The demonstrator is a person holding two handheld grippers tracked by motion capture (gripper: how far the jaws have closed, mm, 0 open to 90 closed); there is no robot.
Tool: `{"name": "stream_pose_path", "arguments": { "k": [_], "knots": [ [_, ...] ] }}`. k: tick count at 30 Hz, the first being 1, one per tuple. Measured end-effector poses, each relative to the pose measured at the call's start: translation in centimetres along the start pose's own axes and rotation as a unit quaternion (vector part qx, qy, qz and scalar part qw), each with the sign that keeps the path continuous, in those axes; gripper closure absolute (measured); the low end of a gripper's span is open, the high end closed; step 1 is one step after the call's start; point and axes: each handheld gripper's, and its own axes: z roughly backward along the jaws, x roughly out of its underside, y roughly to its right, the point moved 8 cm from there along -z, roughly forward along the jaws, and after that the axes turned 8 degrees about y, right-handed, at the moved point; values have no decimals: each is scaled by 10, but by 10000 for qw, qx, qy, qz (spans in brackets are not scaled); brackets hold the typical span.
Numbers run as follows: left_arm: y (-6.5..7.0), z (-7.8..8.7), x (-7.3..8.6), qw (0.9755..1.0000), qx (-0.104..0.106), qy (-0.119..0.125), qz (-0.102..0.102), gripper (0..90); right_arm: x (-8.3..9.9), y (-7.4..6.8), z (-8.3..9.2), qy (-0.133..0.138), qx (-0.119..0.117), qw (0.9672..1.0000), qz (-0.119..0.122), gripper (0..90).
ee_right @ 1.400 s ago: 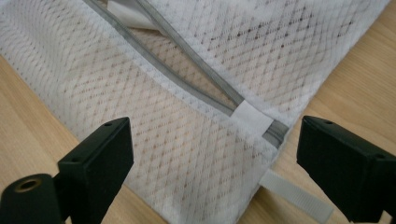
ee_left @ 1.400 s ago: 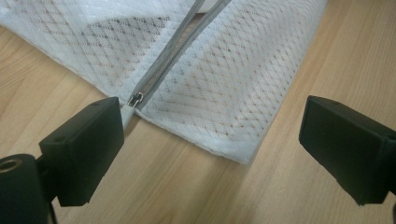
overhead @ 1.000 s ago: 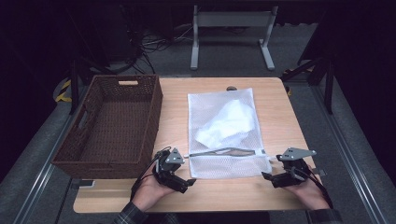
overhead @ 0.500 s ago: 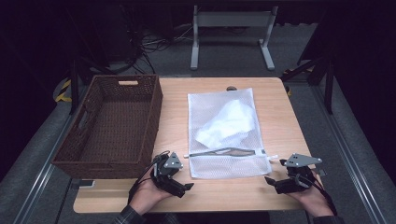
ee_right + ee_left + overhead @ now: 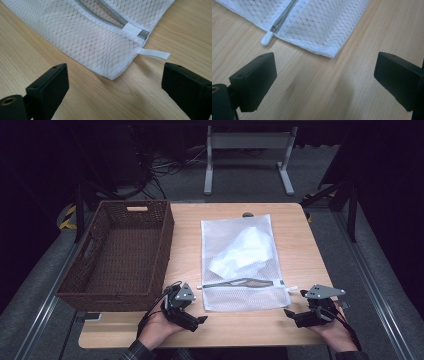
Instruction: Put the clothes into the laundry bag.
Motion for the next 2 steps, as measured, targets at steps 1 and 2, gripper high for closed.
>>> {"name": "stream_pose_path", "arguments": {
  "k": [1,2],
  "knots": [
    [0,0,0,10000,0,0,0,52,0,0,0,0,0,10000,0,82],
    [0,0,-1,10000,-4,15,-10,52,0,0,0,9,-5,10000,1,79]
  ]
}}
